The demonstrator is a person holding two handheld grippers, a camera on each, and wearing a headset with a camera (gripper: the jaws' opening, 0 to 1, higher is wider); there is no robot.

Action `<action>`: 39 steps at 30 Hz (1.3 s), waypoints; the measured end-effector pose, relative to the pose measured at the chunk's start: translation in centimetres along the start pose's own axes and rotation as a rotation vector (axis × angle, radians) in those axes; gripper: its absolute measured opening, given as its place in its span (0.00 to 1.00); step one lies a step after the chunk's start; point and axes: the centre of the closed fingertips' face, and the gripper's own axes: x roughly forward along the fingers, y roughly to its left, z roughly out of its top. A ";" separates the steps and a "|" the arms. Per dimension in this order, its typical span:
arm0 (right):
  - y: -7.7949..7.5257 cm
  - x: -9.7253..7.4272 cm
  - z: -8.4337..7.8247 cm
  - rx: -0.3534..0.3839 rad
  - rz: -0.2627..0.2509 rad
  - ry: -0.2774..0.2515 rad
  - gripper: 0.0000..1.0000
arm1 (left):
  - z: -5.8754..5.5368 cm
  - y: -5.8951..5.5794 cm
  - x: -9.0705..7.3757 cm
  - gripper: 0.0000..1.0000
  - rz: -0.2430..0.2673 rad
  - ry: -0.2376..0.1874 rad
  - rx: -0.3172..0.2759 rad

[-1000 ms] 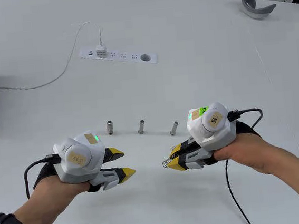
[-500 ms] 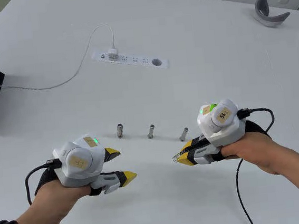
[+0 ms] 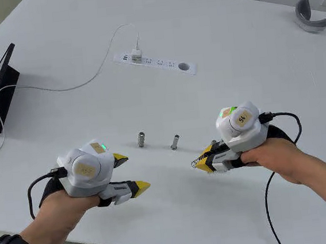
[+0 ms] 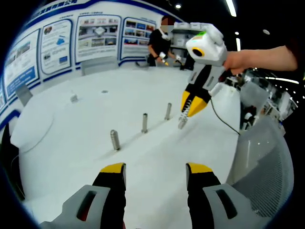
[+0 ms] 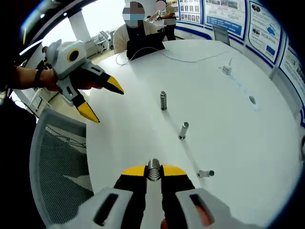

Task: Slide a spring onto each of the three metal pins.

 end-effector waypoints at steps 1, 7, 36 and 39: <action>-0.2 0.1 0.1 0.002 -0.006 0.002 0.12 | 0.0 0.1 0.0 0.52 0.003 -0.001 -0.005; -1.2 0.4 0.7 0.033 -0.031 -0.001 0.12 | 0.1 0.7 -0.2 0.56 0.017 -0.013 -0.032; -5.6 1.9 4.4 -0.014 -0.043 0.027 0.12 | -1.3 1.9 -0.7 0.68 0.038 -0.007 -0.100; -5.7 2.0 4.6 -0.021 -0.040 0.028 0.12 | -1.4 2.2 -0.8 0.68 0.044 -0.008 -0.108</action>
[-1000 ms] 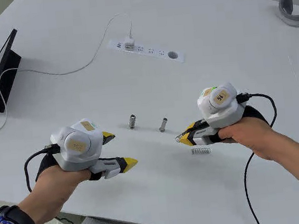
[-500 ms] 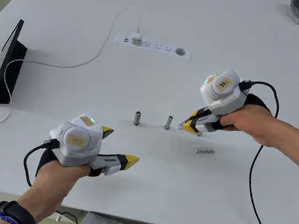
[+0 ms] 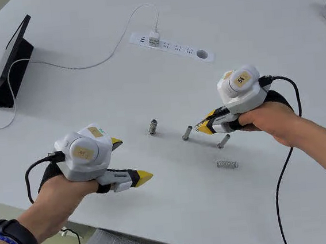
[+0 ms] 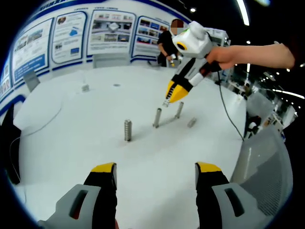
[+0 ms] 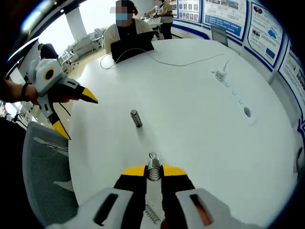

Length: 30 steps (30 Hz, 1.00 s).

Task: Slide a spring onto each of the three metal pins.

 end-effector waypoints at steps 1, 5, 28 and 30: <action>0.0 0.0 0.1 -0.002 0.000 0.000 0.12 | 0.0 0.1 0.0 0.68 0.001 -0.001 -0.002; 0.1 0.2 0.2 -0.009 0.007 0.006 0.12 | 0.0 0.2 -0.1 0.68 0.004 -0.001 -0.009; 0.5 1.4 0.6 -0.047 0.027 0.034 0.13 | -0.5 0.4 -0.2 0.68 0.009 -0.001 -0.040; 0.4 1.6 0.6 -0.052 0.030 0.037 0.13 | -0.5 0.4 -0.2 0.68 0.008 -0.002 -0.043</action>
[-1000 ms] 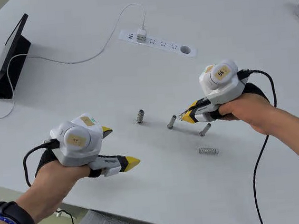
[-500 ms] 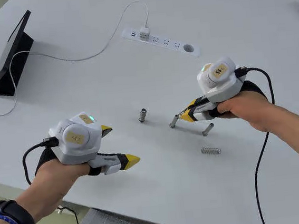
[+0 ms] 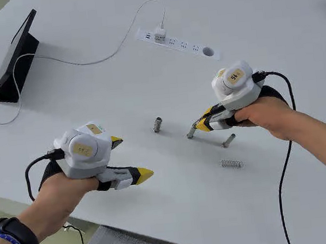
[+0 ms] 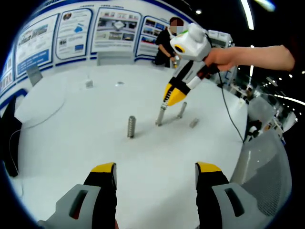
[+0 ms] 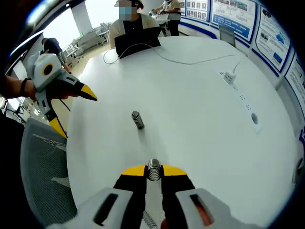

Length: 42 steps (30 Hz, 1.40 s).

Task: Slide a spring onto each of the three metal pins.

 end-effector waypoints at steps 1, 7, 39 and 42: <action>0.0 0.1 0.0 -0.003 0.001 0.003 0.13 | 0.0 0.0 0.0 0.68 0.000 0.001 0.000; 0.3 0.5 0.3 -0.016 0.003 0.010 0.13 | -0.3 0.0 -0.1 0.68 0.000 0.004 -0.004; 0.5 2.7 -0.2 -0.046 -0.004 0.035 0.13 | -0.3 0.0 -0.2 0.67 -0.003 0.007 -0.015; 0.6 3.0 -0.2 -0.047 -0.004 0.035 0.13 | -0.3 0.0 -0.2 0.67 -0.004 0.007 -0.017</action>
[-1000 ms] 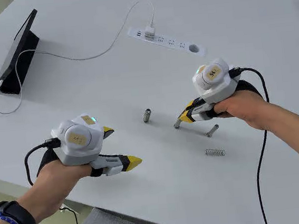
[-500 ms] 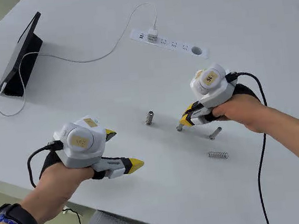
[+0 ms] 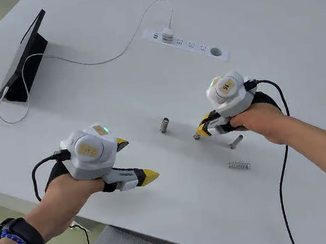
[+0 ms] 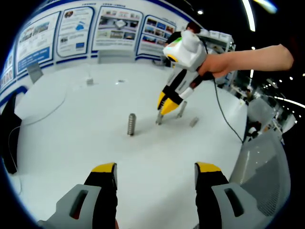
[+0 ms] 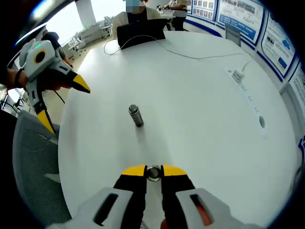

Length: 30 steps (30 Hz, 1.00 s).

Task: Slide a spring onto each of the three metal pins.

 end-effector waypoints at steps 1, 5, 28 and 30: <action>0.0 0.1 0.0 -0.002 -0.001 0.001 0.13 | 0.0 0.0 0.0 0.67 0.000 0.000 0.000; 0.1 0.3 0.1 -0.008 -0.001 0.004 0.13 | 0.0 0.1 -0.1 0.67 0.003 -0.001 -0.002; 0.2 1.7 -0.8 -0.003 0.004 0.018 0.18 | 0.0 0.4 -0.3 0.68 0.013 -0.005 -0.001; 0.3 1.6 -0.8 -0.009 0.010 0.014 0.21 | 0.1 0.5 -0.3 0.68 0.013 -0.006 -0.001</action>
